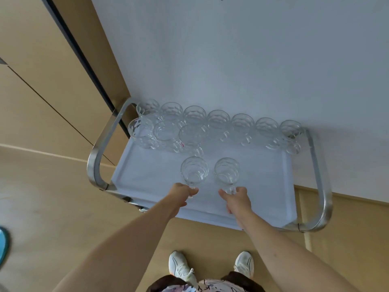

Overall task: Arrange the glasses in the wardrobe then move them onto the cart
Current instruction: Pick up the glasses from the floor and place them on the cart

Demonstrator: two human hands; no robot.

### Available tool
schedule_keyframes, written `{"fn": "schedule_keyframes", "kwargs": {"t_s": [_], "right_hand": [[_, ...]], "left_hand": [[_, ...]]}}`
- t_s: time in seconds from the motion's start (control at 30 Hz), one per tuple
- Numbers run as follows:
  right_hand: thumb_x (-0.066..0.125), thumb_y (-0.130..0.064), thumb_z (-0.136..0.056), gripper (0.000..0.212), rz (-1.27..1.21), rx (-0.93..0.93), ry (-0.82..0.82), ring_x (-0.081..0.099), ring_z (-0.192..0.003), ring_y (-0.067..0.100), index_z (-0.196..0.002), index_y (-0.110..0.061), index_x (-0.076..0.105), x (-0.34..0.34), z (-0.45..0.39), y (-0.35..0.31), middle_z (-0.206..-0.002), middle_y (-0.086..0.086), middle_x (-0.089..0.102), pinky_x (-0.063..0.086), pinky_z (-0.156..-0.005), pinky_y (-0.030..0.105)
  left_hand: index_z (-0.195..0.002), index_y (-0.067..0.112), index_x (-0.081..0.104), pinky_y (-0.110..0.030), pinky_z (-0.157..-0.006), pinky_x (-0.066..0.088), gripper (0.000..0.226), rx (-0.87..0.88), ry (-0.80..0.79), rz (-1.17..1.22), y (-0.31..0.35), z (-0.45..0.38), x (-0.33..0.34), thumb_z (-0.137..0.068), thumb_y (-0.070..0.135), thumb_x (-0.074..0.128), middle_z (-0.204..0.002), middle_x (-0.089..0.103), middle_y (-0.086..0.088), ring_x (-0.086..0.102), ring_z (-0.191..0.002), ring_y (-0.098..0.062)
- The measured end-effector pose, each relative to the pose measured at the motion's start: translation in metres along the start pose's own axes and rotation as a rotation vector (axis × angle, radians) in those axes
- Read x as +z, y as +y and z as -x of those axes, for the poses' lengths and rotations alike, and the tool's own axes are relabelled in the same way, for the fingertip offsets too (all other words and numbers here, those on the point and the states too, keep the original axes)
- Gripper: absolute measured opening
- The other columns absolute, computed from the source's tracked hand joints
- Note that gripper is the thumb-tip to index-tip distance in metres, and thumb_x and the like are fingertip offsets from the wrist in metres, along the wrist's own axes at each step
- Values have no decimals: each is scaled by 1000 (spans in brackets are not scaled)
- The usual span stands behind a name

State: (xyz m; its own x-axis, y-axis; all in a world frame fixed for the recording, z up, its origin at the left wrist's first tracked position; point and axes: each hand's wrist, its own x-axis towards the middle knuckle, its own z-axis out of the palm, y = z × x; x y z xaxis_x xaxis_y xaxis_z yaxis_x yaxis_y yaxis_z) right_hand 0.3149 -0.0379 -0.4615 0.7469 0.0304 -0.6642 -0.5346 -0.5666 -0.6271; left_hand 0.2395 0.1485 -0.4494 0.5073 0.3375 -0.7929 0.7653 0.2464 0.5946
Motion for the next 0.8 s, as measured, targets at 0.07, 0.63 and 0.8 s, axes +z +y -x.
{"fn": "schedule_keyframes", "kwargs": {"t_s": [0.07, 0.63, 0.8], "right_hand": [[81, -44, -82, 83, 77, -50, 49, 60, -106, 28, -142, -15, 33, -3, 0, -1, -129, 10, 57, 50, -92, 40], [94, -20, -63, 100, 85, -366, 80, 55, -109, 27, -143, -15, 35, -6, -55, -71, -120, 3, 54, 40, -84, 29], [98, -22, -57, 108, 125, -429, 49, 48, -119, 26, -145, -15, 37, -5, -80, -93, -136, 9, 43, 36, -92, 27]], "left_hand": [[-122, 6, 55, -40, -93, 51, 49, 22, 29, -68, 3, 0, -1, -85, 23, 82, -127, 59, -12, 58, -108, -24], [-144, 23, 33, -40, -88, 53, 111, 375, 163, -1012, 70, -11, -1, -55, 41, 97, -131, 47, -8, 57, -115, -33], [-136, 19, 37, -39, -82, 53, 103, 378, 180, -1116, 78, -10, 3, -55, 44, 96, -120, 53, -8, 59, -107, -32]]}}
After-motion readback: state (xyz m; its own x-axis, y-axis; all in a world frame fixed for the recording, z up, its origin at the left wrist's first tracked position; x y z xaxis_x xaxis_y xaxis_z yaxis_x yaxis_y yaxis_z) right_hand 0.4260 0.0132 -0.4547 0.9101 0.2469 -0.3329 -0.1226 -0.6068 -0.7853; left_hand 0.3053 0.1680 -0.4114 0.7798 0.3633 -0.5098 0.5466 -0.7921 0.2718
